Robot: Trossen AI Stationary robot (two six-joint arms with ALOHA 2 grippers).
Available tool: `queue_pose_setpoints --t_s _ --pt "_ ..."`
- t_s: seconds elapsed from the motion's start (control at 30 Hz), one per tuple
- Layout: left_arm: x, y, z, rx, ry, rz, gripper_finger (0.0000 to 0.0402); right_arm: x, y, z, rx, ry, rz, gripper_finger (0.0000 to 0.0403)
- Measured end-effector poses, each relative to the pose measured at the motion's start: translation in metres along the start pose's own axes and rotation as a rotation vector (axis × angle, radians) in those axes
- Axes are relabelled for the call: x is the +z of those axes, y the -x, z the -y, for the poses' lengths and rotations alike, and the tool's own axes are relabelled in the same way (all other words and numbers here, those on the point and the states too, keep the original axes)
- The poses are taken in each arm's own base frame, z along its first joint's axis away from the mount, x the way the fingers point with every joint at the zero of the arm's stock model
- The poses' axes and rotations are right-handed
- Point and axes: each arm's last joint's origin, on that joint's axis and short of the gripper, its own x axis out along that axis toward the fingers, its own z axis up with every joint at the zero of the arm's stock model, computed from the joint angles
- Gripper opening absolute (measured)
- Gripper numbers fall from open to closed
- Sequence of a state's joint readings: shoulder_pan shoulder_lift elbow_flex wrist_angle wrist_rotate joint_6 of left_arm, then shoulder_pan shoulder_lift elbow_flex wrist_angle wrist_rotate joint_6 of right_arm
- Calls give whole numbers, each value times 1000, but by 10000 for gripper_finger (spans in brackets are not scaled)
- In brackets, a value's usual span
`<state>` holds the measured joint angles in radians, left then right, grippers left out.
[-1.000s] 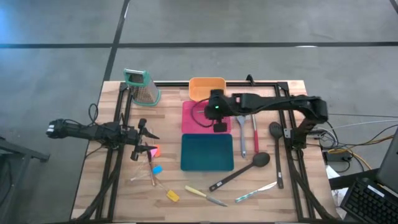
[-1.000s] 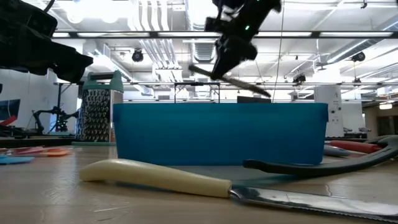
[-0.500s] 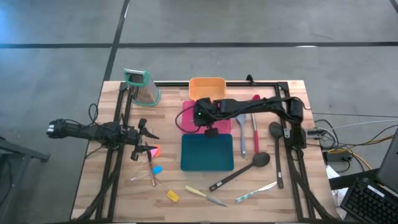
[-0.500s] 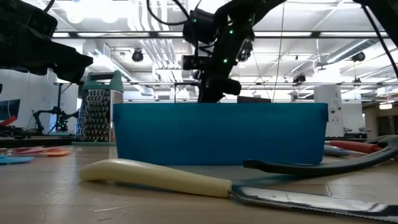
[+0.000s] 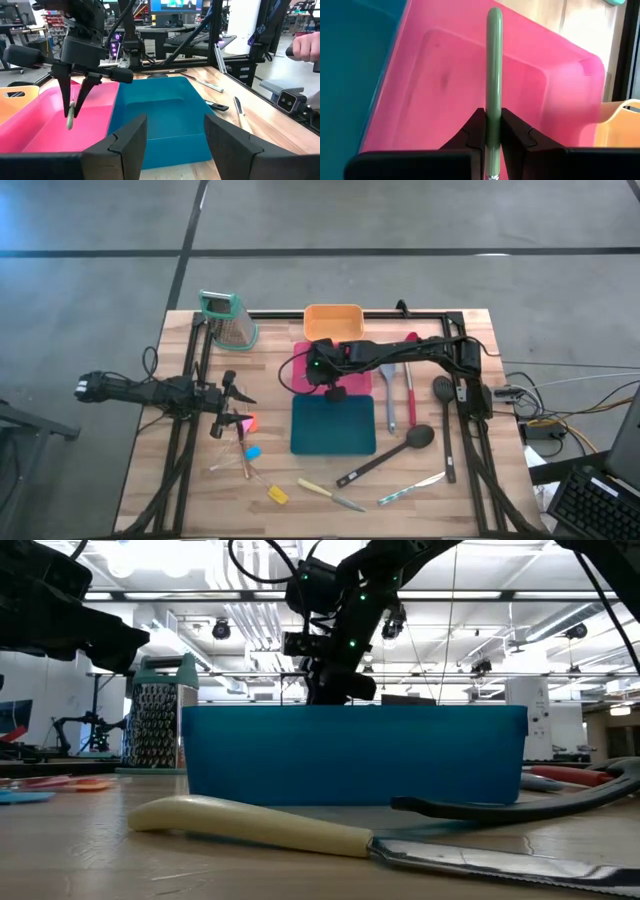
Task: Pick & Place Kitchen Items
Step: Put the green knife into the red bin, then put the red spoon into the blue bin
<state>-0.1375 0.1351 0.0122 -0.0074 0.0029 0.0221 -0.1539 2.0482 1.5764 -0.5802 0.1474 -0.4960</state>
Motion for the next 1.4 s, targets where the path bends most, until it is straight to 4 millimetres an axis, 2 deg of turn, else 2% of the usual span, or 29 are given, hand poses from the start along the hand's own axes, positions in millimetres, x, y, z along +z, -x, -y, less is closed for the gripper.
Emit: queue_pose_setpoints --t_s 0.43,0.8,1.27,1.4 --pt "0 0 0 0 0 0 202 -10 -37 -9 47 36 -75 28" --pt "0 0 0 0 0 0 202 -14 -42 -5 118 9 -44 31" --pt "0 0 0 0 0 0 202 -13 -42 -6 119 16 -44 115" --pt "0 0 0 0 0 0 202 -12 -31 -3 109 4 -31 137"
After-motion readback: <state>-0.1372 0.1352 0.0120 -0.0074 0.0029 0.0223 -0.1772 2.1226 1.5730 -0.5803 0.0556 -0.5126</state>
